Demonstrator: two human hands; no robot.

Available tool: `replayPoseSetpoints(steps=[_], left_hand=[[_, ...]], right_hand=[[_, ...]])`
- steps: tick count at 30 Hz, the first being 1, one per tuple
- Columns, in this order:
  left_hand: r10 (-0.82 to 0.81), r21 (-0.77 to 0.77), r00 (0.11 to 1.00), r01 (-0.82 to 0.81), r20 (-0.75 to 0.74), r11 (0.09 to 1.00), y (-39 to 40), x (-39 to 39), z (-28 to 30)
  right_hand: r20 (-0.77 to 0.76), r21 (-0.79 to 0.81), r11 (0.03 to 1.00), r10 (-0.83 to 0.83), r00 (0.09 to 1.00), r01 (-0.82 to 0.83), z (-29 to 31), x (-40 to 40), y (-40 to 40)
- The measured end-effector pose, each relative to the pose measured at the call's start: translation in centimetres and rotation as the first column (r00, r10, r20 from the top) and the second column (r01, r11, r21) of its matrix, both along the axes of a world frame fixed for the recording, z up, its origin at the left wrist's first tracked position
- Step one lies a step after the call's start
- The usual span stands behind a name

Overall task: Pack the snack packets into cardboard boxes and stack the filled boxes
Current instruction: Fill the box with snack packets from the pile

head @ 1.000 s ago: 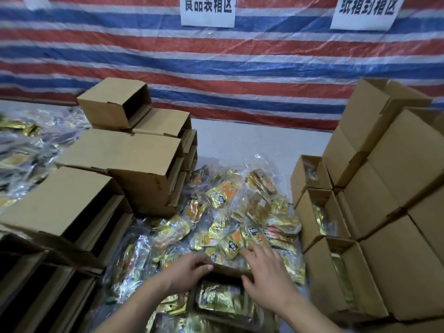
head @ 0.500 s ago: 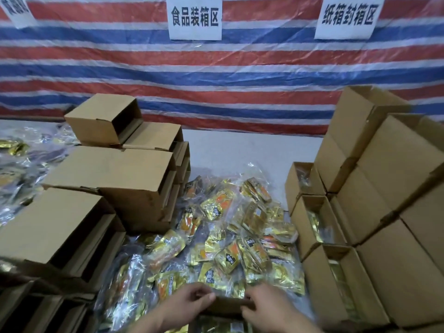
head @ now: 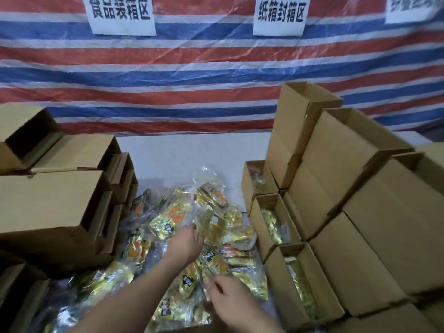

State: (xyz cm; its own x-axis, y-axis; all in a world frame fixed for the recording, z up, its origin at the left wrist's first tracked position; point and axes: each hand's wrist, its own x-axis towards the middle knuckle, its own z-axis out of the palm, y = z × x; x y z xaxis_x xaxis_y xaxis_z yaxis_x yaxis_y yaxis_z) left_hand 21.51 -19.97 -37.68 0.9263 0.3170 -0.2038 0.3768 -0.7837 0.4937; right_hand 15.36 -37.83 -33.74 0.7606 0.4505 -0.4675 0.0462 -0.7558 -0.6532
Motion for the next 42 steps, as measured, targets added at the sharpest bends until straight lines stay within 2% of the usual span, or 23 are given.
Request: replayPoseSetpoints(steps=[5, 8, 12, 17, 22, 24, 26, 29, 32, 34, 36, 39, 42], left_hand=[[-0.031, 0.222, 0.982, 0.073, -0.185, 0.972, -1.1, 5.3, -3.7], [0.021, 0.242, 0.976, 0.033, -0.217, 0.97, -1.6, 6.9, -6.1], [0.107, 0.293, 0.953, -0.02, -0.285, 0.956, -2.5, 8.5, -7.9], [0.163, 0.023, 0.958, -0.162, -0.237, 0.986, -3.3, 9.4, -8.1], [0.072, -0.116, 0.969, -0.101, -0.236, 0.988, -2.6, 8.7, -5.7], [0.057, -0.239, 0.979, -0.104, -0.196, 0.966, -2.0, 7.6, -4.0], [0.063, -0.326, 0.994, -0.091, -0.095, 0.941, -1.6, 6.1, -1.7], [0.109, -0.352, 0.988, -0.066, 0.106, 0.934, -1.1, 3.3, 2.5], [0.095, -0.202, 0.953, -0.036, 0.288, 0.979, -0.9, 0.2, 7.1], [0.061, -0.078, 0.934, -0.036, 0.352, 0.996, -0.9, -1.9, 9.6], [0.036, 0.005, 0.924, -0.041, 0.381, 0.999, -1.1, -3.7, 11.4], [-0.004, -0.039, 0.918, 0.021, 0.396, 0.999, -1.8, -6.8, 13.6], [-0.037, -0.154, 0.929, 0.101, 0.369, 0.983, -1.7, -9.2, 14.7]], right_hand=[[0.01, 0.063, 0.99, -0.128, 0.992, 0.127, -0.6, 1.4, -1.0], [-0.03, 0.058, 0.982, -0.18, 0.983, 0.181, -1.4, 1.9, -2.2], [0.002, -0.02, 0.973, -0.232, 0.973, 0.232, -2.7, 2.2, -3.9], [0.017, -0.011, 0.969, -0.246, 0.969, 0.246, -3.1, 3.0, -4.7], [0.012, 0.026, 0.972, -0.236, 0.972, 0.235, -3.3, 4.1, -4.6], [-0.04, 0.076, 0.965, -0.248, 0.968, 0.25, -2.9, 4.8, -4.1], [-0.081, 0.127, 0.946, -0.29, 0.954, 0.299, -2.1, 5.6, -3.2], [-0.154, 0.209, 0.865, -0.431, 0.889, 0.456, -0.1, 6.7, -0.9], [-0.299, 0.302, 0.763, -0.494, 0.816, 0.572, 2.6, 7.7, 2.0], [-0.464, 0.437, 0.647, -0.433, 0.773, 0.625, 4.8, 7.7, 4.0], [-0.577, 0.558, 0.53, -0.305, 0.758, 0.638, 6.6, 7.5, 5.8], [-0.674, 0.615, 0.408, -0.173, 0.718, 0.675, 8.5, 6.4, 7.4], [-0.705, 0.64, 0.356, -0.08, 0.705, 0.681, 8.1, 5.1, 6.9]])
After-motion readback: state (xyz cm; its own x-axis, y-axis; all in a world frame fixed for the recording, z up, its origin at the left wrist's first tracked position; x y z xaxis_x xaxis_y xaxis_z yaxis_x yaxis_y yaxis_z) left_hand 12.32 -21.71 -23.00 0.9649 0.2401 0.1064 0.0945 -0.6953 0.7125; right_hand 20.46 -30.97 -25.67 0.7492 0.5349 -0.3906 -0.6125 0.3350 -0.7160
